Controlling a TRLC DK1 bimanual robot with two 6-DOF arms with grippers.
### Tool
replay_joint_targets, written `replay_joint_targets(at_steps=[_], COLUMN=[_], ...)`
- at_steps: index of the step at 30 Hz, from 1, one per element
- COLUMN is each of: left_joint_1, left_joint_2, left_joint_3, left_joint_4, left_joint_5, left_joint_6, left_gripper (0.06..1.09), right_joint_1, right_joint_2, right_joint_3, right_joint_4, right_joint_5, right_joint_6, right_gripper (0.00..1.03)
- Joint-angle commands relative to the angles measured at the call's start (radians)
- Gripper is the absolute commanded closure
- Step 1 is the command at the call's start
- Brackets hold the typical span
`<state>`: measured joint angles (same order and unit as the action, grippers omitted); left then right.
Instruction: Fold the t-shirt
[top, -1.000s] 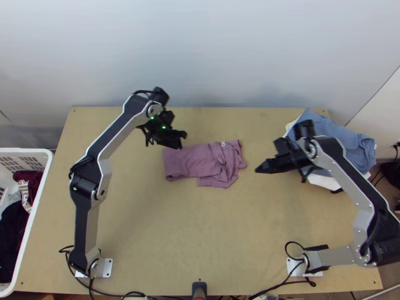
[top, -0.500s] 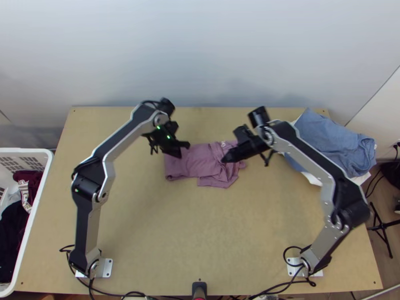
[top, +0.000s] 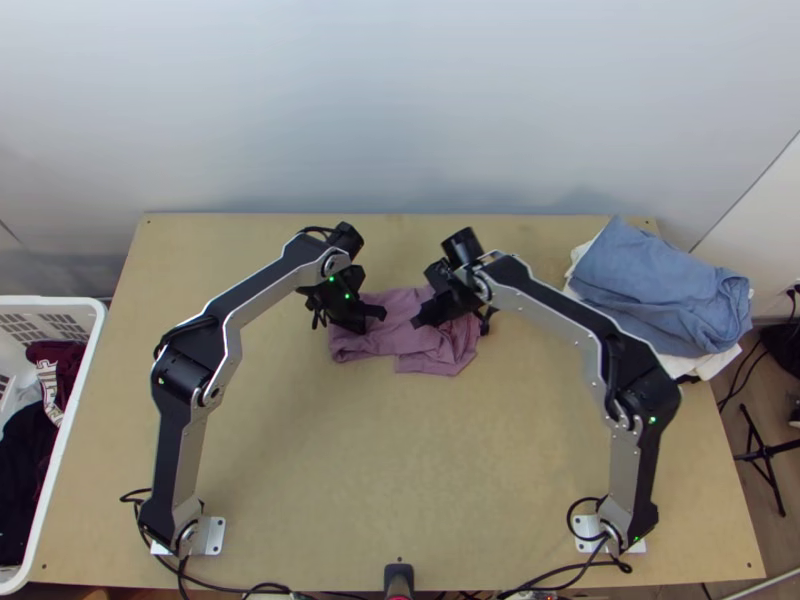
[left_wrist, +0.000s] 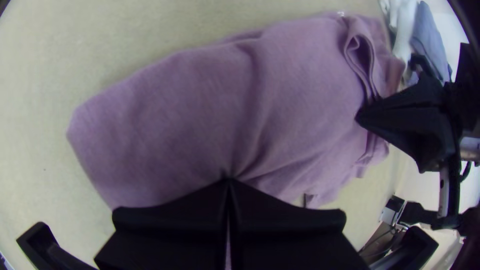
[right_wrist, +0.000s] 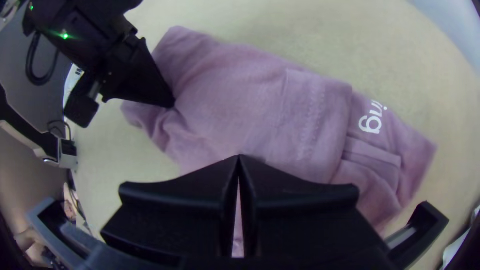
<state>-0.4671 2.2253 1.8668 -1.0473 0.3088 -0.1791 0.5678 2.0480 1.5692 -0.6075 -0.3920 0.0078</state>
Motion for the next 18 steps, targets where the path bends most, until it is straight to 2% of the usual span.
replay_joint_targets(at_steps=[1,5,17,18], left_joint_1=[-0.002,-0.015,-0.019,-0.019], left_joint_2=[-0.004,-0.003,-0.003,-0.004], left_joint_3=[-0.017,-0.015,-0.028,-0.028], left_joint_4=[0.012,0.017,0.020,0.013], left_joint_5=[-0.022,-0.030,-0.030,-0.030], left_joint_6=[-0.002,0.001,0.020,0.026], left_gripper=[1.04,1.04,1.04,1.04], right_joint_1=[0.017,-0.054,-0.269,-0.281], right_joint_2=[0.046,0.026,-0.242,-0.255], right_joint_3=[0.003,-0.023,-0.232,-0.233], right_joint_4=[0.061,0.064,0.046,0.041], right_joint_5=[0.206,0.257,0.255,0.254], right_joint_6=[-0.015,-0.029,-0.080,-0.072], right_gripper=[1.00,1.00,1.00,0.95])
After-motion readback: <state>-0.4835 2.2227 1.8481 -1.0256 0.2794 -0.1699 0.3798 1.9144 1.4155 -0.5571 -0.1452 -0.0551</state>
